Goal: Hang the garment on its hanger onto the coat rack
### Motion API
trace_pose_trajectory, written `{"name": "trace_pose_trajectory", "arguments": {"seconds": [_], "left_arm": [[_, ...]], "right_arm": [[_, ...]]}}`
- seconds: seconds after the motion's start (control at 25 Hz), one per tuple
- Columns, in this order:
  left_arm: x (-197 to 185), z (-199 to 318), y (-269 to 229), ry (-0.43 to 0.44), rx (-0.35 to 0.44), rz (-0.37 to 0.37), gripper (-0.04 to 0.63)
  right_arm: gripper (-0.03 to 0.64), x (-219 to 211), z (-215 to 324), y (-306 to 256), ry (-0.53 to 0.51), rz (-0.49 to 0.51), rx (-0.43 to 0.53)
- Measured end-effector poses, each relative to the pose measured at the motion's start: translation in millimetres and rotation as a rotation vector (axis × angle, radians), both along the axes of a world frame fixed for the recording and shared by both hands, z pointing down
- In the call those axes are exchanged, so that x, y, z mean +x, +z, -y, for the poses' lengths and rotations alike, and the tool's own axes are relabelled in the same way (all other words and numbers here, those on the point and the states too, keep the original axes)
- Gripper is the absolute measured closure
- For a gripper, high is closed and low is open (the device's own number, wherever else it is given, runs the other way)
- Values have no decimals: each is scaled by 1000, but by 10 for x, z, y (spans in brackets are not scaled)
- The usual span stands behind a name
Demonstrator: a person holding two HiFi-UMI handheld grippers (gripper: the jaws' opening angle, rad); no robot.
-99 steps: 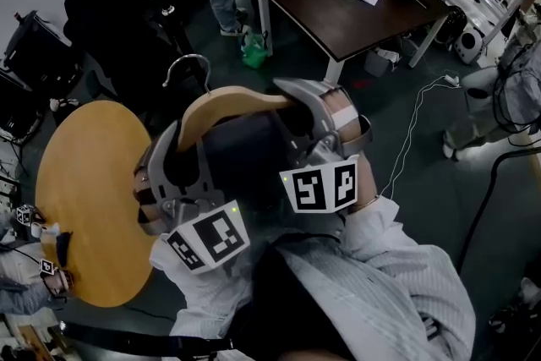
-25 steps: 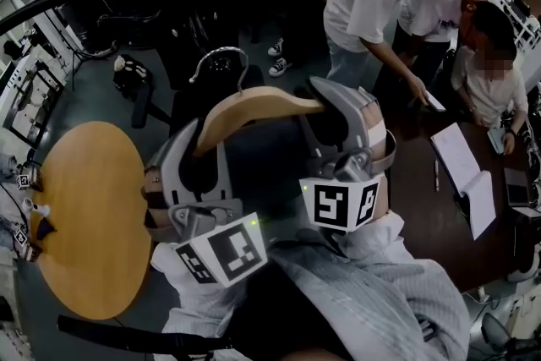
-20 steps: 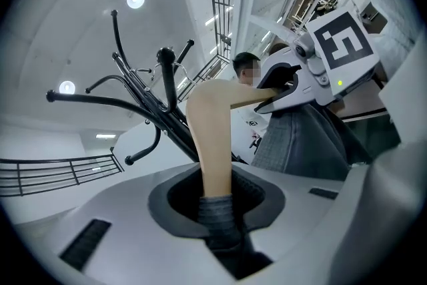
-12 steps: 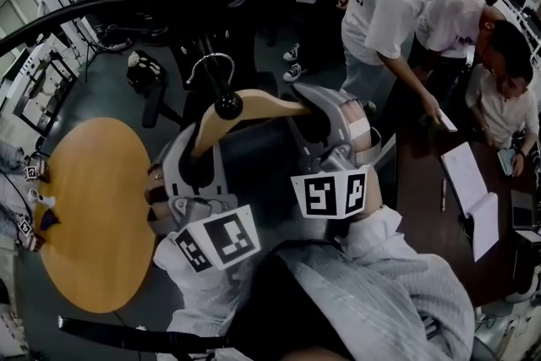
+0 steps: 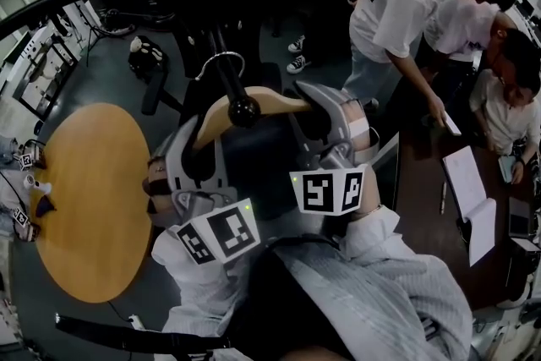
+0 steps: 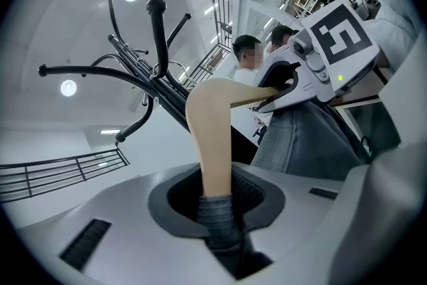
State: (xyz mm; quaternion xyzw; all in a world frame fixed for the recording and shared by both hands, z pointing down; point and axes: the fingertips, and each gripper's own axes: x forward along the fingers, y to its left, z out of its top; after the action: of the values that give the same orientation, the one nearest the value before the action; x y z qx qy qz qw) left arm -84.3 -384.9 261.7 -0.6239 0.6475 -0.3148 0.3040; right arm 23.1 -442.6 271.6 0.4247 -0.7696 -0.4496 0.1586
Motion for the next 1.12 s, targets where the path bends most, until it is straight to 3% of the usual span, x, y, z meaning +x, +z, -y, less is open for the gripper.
{"name": "trace_pose_trajectory", "arguments": {"seconds": [0.2, 0.44, 0.68, 0.88, 1.12], "left_arm": [[-20, -10, 0, -4, 40, 12, 518], [21, -50, -37, 39, 50, -12, 512], [75, -160, -106, 121, 70, -9, 440], [83, -248, -92, 131, 59, 4, 430], [38, -502, -161, 134, 96, -28, 430]], "right_arm": [[537, -17, 4, -8, 8, 4, 44], [534, -13, -68, -17, -48, 23, -24], [467, -81, -282, -73, -148, 2, -56], [442, -63, -410, -23, -143, -29, -76], [440, 32, -585, -51, -148, 63, -135]]}}
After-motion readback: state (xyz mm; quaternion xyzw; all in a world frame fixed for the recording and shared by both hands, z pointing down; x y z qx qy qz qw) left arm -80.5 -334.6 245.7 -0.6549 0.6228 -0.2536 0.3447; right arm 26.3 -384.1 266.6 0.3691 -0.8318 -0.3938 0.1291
